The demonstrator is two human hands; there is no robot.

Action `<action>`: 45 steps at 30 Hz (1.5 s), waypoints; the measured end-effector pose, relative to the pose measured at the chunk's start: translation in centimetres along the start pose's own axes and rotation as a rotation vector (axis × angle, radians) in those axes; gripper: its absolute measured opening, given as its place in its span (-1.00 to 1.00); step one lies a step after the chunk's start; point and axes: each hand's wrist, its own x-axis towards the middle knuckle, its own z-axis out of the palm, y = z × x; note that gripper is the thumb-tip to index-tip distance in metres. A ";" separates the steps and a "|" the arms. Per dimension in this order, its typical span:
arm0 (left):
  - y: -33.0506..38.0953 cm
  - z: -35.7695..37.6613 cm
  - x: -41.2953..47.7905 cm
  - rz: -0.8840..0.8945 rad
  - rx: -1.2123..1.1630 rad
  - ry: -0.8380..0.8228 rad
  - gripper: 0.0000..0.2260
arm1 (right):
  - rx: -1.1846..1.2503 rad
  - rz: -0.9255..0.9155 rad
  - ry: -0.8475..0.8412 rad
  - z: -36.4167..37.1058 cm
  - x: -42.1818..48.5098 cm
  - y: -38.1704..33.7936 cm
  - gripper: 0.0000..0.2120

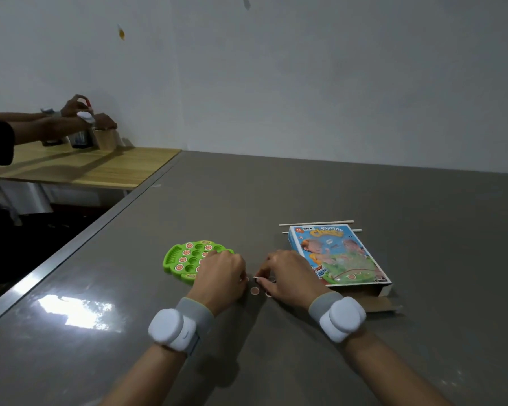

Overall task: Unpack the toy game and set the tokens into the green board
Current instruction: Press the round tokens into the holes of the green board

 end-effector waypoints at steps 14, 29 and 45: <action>-6.0 -2.6 -0.2 -0.100 -0.048 0.168 -0.76 | -0.002 -0.038 0.028 -1.4 3.0 -1.3 -0.78; -10.5 0.3 2.7 -0.158 -0.122 0.142 -0.80 | 0.057 -0.064 0.054 1.5 9.8 -1.9 -0.83; -11.1 0.3 3.0 -0.194 -0.103 0.191 -0.82 | 0.038 -0.108 -0.001 2.0 10.7 -2.3 -0.79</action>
